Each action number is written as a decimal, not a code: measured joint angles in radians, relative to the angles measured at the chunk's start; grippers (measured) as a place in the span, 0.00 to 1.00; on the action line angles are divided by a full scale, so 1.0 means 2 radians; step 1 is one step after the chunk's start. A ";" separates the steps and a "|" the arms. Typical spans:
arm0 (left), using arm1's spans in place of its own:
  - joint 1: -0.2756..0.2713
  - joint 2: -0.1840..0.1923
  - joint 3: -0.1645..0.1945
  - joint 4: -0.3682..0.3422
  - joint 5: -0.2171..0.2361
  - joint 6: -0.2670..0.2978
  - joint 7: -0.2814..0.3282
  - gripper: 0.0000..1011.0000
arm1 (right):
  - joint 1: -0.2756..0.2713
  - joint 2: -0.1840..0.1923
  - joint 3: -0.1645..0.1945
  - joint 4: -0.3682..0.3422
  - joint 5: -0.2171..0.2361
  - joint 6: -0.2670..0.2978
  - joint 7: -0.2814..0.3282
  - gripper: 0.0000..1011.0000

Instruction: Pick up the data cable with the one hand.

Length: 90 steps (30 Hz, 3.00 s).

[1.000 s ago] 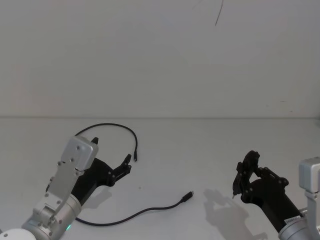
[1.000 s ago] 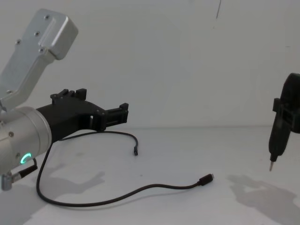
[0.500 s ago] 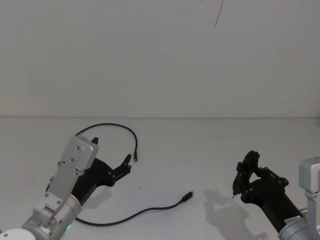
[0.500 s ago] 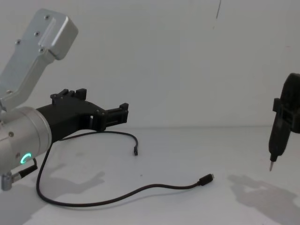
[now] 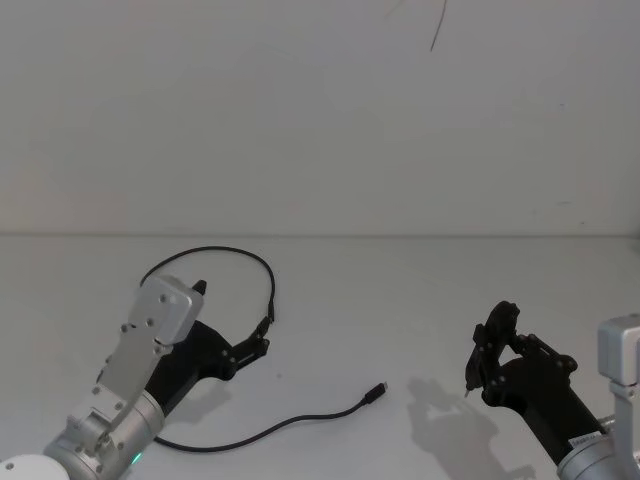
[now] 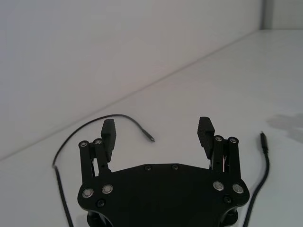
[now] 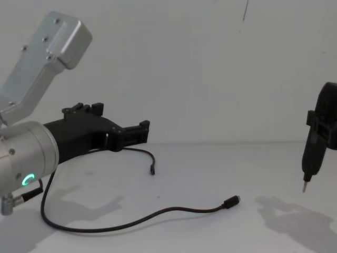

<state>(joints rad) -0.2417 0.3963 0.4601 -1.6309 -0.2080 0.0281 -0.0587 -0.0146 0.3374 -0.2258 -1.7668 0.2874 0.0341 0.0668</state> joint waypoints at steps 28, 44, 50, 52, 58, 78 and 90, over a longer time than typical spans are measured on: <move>-0.084 0.056 0.041 0.022 -0.030 0.111 -0.193 0.99 | 0.000 0.000 0.000 0.000 0.000 0.000 0.000 0.26; -0.131 0.065 0.072 0.060 -0.028 0.137 -0.265 0.99 | 0.000 0.000 0.000 0.000 0.000 0.000 0.000 0.26; -0.146 0.064 0.082 0.072 -0.028 0.142 -0.283 0.99 | 0.000 0.000 0.000 0.000 0.000 0.000 0.000 0.26; -0.149 0.063 0.084 0.074 -0.028 0.143 -0.285 0.99 | 0.000 0.000 0.000 0.000 0.000 0.000 0.000 0.26; -0.159 0.059 0.093 0.083 -0.028 0.151 -0.291 0.99 | 0.000 0.000 0.000 0.000 0.000 0.000 0.000 0.26; -0.186 0.045 0.123 0.110 -0.012 0.173 -0.306 0.99 | 0.000 0.000 0.000 0.000 0.000 0.000 0.000 0.26; -0.191 0.037 0.128 0.118 -0.003 0.192 -0.303 0.99 | 0.000 0.000 0.000 0.000 0.000 0.000 0.000 0.26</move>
<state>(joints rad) -0.6240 0.4702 0.7170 -1.3955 -0.2150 0.4119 -0.6649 -0.0146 0.3374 -0.2258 -1.7667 0.2874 0.0339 0.0668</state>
